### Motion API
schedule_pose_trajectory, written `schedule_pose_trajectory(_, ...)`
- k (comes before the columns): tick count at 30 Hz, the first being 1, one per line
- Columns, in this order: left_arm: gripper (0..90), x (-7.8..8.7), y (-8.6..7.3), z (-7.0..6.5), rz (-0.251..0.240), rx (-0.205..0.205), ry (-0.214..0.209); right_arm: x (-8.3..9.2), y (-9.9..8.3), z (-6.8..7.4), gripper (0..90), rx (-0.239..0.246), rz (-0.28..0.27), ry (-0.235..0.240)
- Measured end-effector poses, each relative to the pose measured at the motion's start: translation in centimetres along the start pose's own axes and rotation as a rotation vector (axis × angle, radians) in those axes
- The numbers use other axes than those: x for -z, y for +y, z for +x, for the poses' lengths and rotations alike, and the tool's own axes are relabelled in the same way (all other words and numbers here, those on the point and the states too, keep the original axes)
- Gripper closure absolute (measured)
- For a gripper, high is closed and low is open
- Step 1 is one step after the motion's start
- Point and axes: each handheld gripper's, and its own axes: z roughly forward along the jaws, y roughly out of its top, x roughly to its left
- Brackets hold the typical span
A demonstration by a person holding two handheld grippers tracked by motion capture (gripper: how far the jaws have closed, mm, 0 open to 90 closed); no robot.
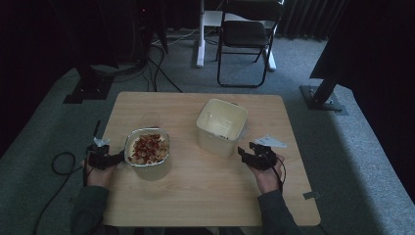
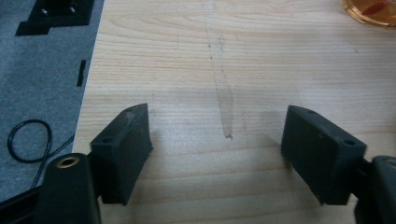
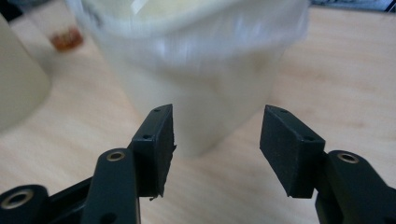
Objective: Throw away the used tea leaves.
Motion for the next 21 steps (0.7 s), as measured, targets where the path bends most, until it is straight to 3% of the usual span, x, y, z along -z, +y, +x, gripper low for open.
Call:
schedule_pose_trajectory(6,29.5,0.6,-0.4,0.4,-0.011,0.009,-0.052,-1.2,-2.4,0.1,43.5,0.044,0.078,-0.004)
schedule_pose_trajectory(7,29.5,1.2,-0.3,0.7,-0.059,0.022,-0.098,-1.4,-2.9,-0.1,43.4,0.049,0.089,-0.007)
schedule_pose_trajectory(9,29.5,1.5,0.1,0.8,-0.099,0.025,-0.132,-1.6,-3.4,-0.3,43.3,0.06,0.101,-0.014)
schedule_pose_trajectory(11,29.5,1.5,0.1,0.8,-0.099,0.025,-0.132,-1.7,-3.6,-0.5,43.3,0.062,0.107,-0.021)
schedule_pose_trajectory(12,28.8,1.4,1.0,0.6,-0.129,0.007,-0.178,-1.9,-4.1,-0.9,43.4,0.053,0.12,-0.027)
schedule_pose_trajectory(14,27.5,1.2,1.6,0.3,-0.139,-0.023,-0.193,-2.0,-4.4,-1.2,43.4,0.043,0.133,-0.039)
schedule_pose_trajectory(21,25.6,0.0,3.9,-0.3,-0.162,-0.071,-0.234,-2.2,-4.9,-1.5,43.5,0.034,0.142,-0.043)
